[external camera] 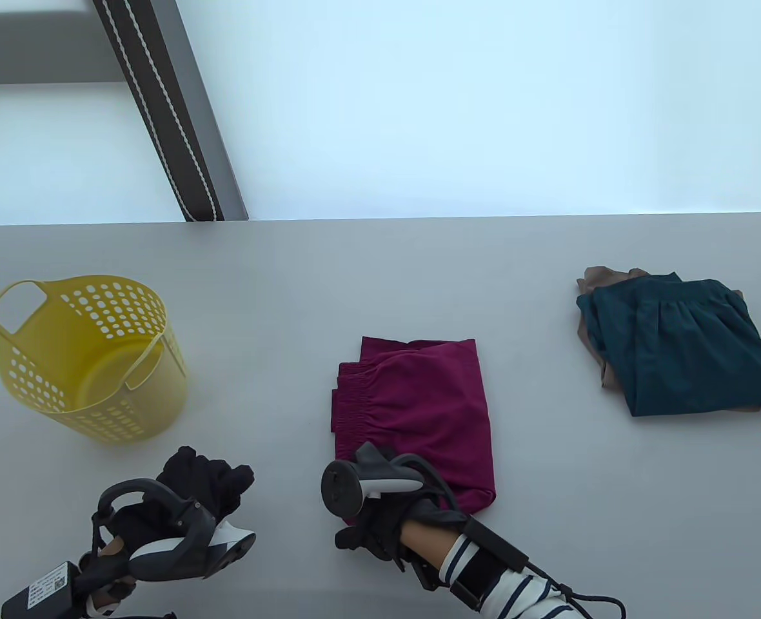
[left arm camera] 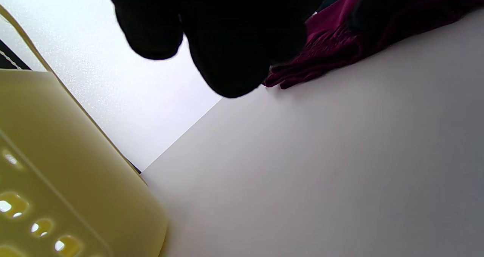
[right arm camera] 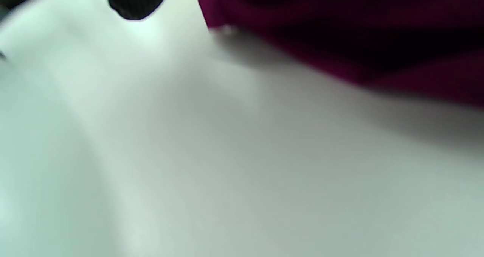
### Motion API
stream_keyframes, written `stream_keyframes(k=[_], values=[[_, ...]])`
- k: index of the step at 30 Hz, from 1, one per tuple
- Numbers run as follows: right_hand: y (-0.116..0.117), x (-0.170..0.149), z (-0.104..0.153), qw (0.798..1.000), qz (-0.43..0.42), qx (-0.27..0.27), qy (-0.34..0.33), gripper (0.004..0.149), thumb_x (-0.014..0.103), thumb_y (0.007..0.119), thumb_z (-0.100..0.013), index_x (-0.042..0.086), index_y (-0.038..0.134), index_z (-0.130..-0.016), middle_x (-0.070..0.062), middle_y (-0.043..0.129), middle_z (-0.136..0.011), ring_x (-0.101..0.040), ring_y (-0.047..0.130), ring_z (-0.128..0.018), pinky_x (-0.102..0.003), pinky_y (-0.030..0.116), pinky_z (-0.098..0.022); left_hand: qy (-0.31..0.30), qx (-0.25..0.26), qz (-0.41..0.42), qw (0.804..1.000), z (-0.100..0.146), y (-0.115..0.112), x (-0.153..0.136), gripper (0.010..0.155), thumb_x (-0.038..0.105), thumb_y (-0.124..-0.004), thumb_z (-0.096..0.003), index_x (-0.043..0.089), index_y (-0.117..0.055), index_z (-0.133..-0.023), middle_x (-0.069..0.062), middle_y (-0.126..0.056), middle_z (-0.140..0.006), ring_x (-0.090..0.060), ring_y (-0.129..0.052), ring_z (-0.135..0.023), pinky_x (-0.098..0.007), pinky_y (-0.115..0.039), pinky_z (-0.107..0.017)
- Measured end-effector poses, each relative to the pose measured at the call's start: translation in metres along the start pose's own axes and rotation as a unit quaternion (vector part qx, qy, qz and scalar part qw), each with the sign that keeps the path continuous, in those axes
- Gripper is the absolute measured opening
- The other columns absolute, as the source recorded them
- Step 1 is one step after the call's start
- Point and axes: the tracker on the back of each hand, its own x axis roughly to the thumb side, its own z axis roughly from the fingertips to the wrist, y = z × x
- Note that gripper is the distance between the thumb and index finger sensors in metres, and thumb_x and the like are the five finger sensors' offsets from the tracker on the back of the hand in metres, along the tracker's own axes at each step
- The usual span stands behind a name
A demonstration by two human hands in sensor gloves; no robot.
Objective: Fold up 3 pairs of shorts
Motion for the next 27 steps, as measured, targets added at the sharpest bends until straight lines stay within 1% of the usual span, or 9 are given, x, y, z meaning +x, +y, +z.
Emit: stream_keyframes(k=[3, 6, 9, 11, 14, 16, 21, 24, 27], values=[[-0.036, -0.009, 0.026, 0.974, -0.035, -0.226, -0.004, 0.094, 0.054, 0.055, -0.049, 0.011, -0.016, -0.094, -0.033, -0.017, -0.091, -0.065, -0.004, -0.08, -0.07, 0.017, -0.057, -0.003, -0.005, -0.001, 1.0, 0.0, 0.001, 0.0, 0.049, 0.045, -0.053, -0.0475, 0.032, -0.058, -0.094, 0.014, -0.089, -0.08, -0.006, -0.103, -0.062, -0.042, -0.084, -0.063], [-0.069, -0.035, 0.061, 0.92, 0.014, -0.383, 0.086, 0.098, 0.06, 0.05, -0.048, 0.008, -0.02, -0.092, -0.036, -0.015, -0.092, -0.067, -0.001, -0.083, -0.072, 0.019, -0.058, -0.005, -0.007, 0.0, 1.0, 0.0, 0.001, -0.001, 0.049, 0.045, -0.053, -0.0475, 0.032, -0.058, -0.094, 0.014, -0.09, -0.08, -0.006, -0.103, -0.062, -0.041, -0.084, -0.063], [-0.079, -0.079, 0.082, 0.872, -0.039, -0.455, 0.178, 0.1, 0.062, 0.051, -0.048, 0.001, -0.012, -0.096, -0.041, -0.008, -0.092, -0.07, 0.006, -0.083, -0.072, 0.023, -0.056, -0.007, -0.008, 0.001, 1.0, -0.001, 0.0, 0.0, 0.049, 0.045, -0.053, -0.0475, 0.032, -0.058, -0.094, 0.014, -0.09, -0.079, -0.006, -0.103, -0.061, -0.041, -0.084, -0.063], [-0.073, -0.114, 0.087, 0.861, -0.124, -0.432, 0.239, 0.102, 0.064, 0.051, -0.048, -0.007, -0.002, -0.099, -0.045, -0.003, -0.092, -0.071, 0.007, -0.079, -0.072, 0.024, -0.054, -0.008, -0.01, 0.001, 1.0, -0.001, 0.001, 0.0, 0.048, 0.045, -0.053, -0.0475, 0.032, -0.058, -0.094, 0.014, -0.09, -0.079, -0.006, -0.103, -0.061, -0.041, -0.084, -0.063], [-0.042, -0.171, 0.085, 0.836, -0.31, -0.338, 0.301, 0.104, 0.063, 0.056, -0.048, -0.017, 0.013, -0.099, -0.05, 0.0, -0.088, -0.074, 0.004, -0.073, -0.074, 0.021, -0.049, -0.01, -0.015, 0.002, 1.0, -0.001, 0.001, 0.0, 0.048, 0.045, -0.053, -0.0475, 0.032, -0.059, -0.094, 0.014, -0.09, -0.079, -0.006, -0.103, -0.061, -0.041, -0.085, -0.063], [-0.02, -0.193, 0.079, 0.827, -0.362, -0.276, 0.33, 0.105, 0.061, 0.06, -0.048, -0.021, 0.017, -0.098, -0.052, -0.003, -0.085, -0.075, 0.001, -0.069, -0.074, 0.019, -0.045, -0.012, -0.019, 0.003, 1.0, -0.002, 0.001, 0.0, 0.048, 0.045, -0.053, -0.0476, 0.032, -0.059, -0.094, 0.014, -0.09, -0.079, -0.006, -0.103, -0.061, -0.041, -0.085, -0.063], [-0.01, -0.192, 0.057, 0.865, -0.262, -0.235, 0.358, 0.103, 0.058, 0.065, -0.046, -0.022, 0.024, -0.095, -0.051, -0.002, -0.085, -0.074, 0.002, -0.069, -0.073, 0.02, -0.046, -0.017, -0.031, 0.009, 0.999, -0.004, -0.001, 0.0, 0.048, 0.045, -0.053, -0.0476, 0.032, -0.059, -0.094, 0.014, -0.09, -0.079, -0.006, -0.104, -0.061, -0.041, -0.085, -0.063], [-0.016, -0.175, 0.043, 0.882, -0.196, -0.244, 0.352, 0.082, 0.046, 0.072, -0.046, -0.013, 0.038, -0.093, -0.048, 0.006, -0.09, -0.073, 0.007, -0.072, -0.072, 0.023, -0.049, -0.019, -0.038, 0.01, 0.999, -0.006, -0.003, -0.001, 0.048, 0.045, -0.053, -0.0476, 0.032, -0.059, -0.094, 0.014, -0.09, -0.079, -0.006, -0.103, -0.061, -0.041, -0.085, -0.063], [-0.021, -0.164, 0.039, 0.878, -0.182, -0.271, 0.349, 0.06, 0.036, 0.074, -0.045, -0.003, 0.054, -0.086, -0.045, 0.017, -0.094, -0.072, 0.015, -0.076, -0.07, 0.029, -0.052, -0.018, -0.044, 0.013, 0.999, -0.007, -0.005, -0.001, 0.048, 0.045, -0.053, -0.0475, 0.032, -0.059, -0.094, 0.014, -0.09, -0.079, -0.006, -0.104, -0.061, -0.041, -0.085, -0.063]])
